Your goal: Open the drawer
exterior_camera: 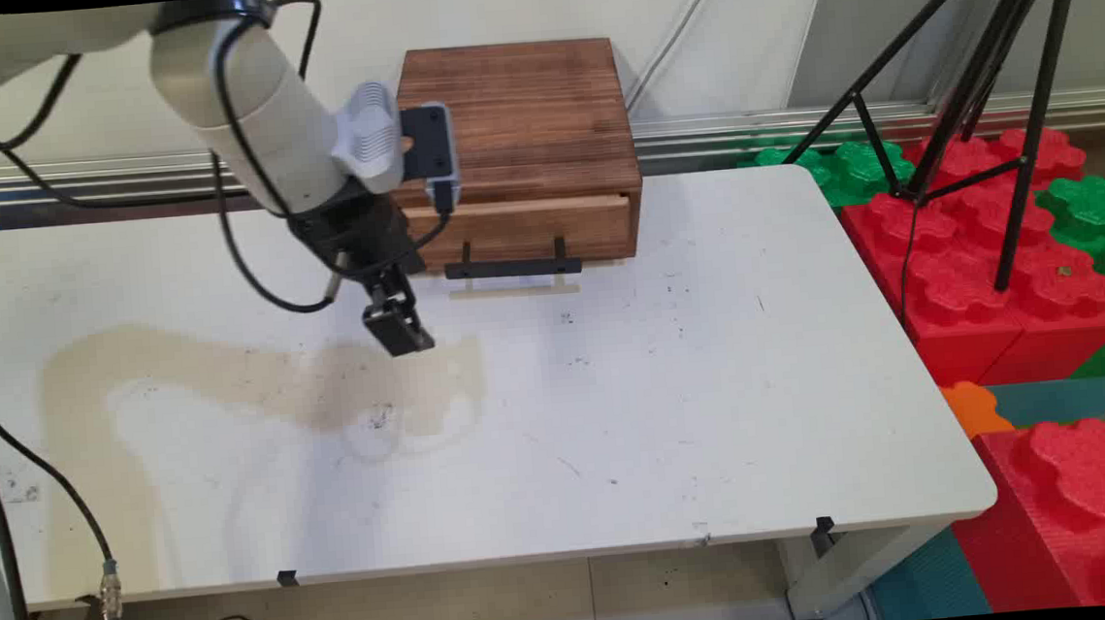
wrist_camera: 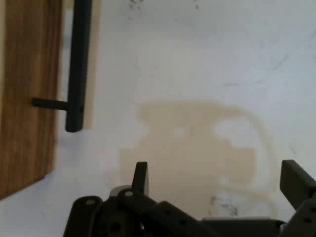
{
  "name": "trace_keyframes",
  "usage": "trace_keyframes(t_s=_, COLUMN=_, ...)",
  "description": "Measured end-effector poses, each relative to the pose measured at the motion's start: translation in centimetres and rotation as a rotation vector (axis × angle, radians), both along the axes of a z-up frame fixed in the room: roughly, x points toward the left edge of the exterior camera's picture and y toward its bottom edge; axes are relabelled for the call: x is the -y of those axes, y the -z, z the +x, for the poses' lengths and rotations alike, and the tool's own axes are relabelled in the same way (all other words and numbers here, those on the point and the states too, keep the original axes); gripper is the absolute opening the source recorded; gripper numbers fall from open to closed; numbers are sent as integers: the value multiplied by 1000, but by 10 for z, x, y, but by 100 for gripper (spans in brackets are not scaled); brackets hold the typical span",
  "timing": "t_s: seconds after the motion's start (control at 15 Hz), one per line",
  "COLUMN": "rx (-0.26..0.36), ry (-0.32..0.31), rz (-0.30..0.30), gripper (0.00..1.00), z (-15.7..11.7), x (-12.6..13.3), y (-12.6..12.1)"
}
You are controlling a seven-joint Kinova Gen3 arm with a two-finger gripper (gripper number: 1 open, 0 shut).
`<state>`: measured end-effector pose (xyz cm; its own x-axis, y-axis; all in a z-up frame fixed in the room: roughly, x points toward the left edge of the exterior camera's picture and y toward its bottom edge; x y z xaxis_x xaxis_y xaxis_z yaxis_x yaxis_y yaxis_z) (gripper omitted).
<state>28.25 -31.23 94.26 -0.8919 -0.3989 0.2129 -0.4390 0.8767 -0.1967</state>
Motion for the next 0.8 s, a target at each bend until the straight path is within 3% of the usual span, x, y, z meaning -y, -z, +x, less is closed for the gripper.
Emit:
trace_keyframes(t_s=0.4, rx=18, ry=-35, rz=-61, gripper=100, z=-11, x=25, y=15)
trace_keyframes(t_s=0.8, rx=17, ry=-29, rz=-109, gripper=100, z=-22, x=56, y=35)
